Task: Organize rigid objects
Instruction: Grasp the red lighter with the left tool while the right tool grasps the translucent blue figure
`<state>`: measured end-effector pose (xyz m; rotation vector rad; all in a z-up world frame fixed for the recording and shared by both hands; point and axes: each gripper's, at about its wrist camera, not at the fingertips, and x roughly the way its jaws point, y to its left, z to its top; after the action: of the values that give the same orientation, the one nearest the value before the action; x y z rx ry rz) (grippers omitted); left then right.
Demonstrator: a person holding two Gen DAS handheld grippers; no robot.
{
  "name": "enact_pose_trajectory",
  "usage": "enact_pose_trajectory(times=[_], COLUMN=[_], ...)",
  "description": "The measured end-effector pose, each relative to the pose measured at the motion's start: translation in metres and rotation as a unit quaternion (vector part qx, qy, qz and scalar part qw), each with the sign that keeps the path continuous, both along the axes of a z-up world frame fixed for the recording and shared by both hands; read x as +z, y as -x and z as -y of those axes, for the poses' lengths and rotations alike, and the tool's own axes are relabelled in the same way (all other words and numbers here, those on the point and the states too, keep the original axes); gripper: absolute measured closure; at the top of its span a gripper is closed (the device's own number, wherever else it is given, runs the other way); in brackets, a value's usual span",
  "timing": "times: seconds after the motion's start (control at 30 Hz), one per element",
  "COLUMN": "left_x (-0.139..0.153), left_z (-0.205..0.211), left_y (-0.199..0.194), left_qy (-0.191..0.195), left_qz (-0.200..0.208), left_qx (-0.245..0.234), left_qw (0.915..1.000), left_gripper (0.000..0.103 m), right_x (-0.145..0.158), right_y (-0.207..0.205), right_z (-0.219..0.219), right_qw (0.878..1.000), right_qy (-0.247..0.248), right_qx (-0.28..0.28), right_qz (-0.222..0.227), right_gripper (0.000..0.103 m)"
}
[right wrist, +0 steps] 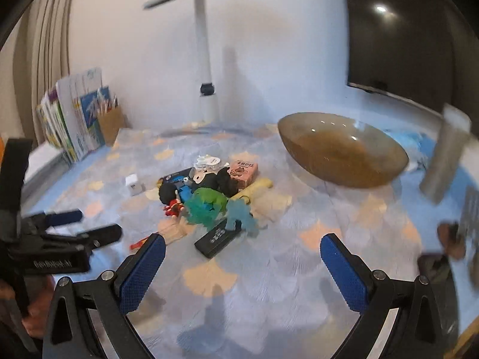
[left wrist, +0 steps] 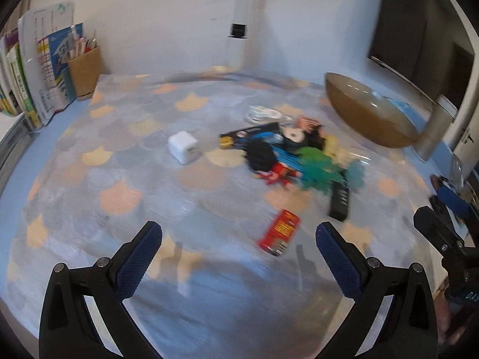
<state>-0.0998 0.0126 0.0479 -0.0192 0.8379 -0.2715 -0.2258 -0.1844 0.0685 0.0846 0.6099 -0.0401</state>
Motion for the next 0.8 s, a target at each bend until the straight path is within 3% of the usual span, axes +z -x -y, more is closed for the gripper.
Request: enact_pose_trajectory(times=[0.13,0.3,0.4,0.57,0.8], left_x=[0.013,0.037,0.021,-0.013,-0.02], left_z=[0.008,0.01,0.013,0.013,0.027], left_y=[0.013,0.022,0.017,0.003,-0.009], left_qy=[0.013,0.018,-0.002,0.015,0.005], left_qz=[0.015,0.049,0.029,-0.032,-0.036], left_qx=[-0.018,-0.035,-0.042,-0.049,-0.069], left_qw=[0.9996,0.998,0.9987,0.9982,0.9969], left_gripper=[0.001,0.001,0.001,0.003,0.007], right_x=[0.023,0.039,0.02,-0.017,-0.009], right_y=[0.017,-0.012,-0.025,-0.036,-0.076], right_z=[0.005,0.009,0.01,0.012,0.02], right_qw=[0.999,0.999,0.996,0.99,0.988], right_qy=[-0.019,-0.005,0.004,0.002,-0.005], right_qx=[0.003,0.034,0.041,0.045,0.078], right_qz=[0.032,-0.031,-0.075,-0.132,-0.134], right_gripper=[0.0,0.0,0.0,0.0,0.001])
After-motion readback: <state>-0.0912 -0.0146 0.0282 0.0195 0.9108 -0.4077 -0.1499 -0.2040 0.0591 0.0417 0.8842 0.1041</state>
